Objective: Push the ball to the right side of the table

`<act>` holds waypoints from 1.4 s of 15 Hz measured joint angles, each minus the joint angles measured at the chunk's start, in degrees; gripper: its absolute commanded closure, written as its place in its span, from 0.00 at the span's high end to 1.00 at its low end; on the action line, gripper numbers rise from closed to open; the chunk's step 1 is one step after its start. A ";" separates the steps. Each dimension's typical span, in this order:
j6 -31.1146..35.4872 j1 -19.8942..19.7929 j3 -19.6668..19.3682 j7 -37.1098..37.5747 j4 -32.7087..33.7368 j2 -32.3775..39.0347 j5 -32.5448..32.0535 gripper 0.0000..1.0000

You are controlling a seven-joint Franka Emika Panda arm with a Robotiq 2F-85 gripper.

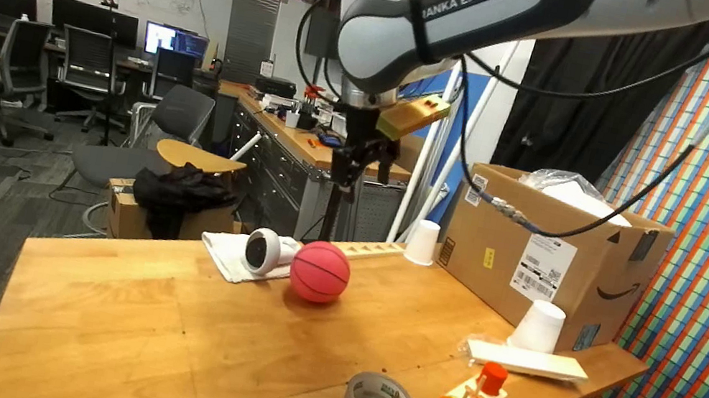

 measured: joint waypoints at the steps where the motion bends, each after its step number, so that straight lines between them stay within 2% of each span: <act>1: 0.35 -0.01 -0.01 -0.03 -1.97 -2.94 -2.82 1.00; 3: 2.16 0.14 0.90 -0.03 -7.05 -9.29 -7.17 1.00; 5: 5.56 0.43 3.15 0.05 -13.03 -15.42 -7.98 1.00; 9: 12.43 1.70 8.43 0.36 -22.71 -23.23 -2.41 1.00; 13: 19.29 3.71 11.54 -2.68 -27.27 -24.74 5.52 1.00; 15: 21.28 4.48 12.51 -5.74 -28.49 -24.55 7.50 1.00; 21: 21.75 5.52 14.82 -16.01 -28.90 -21.34 6.14 1.00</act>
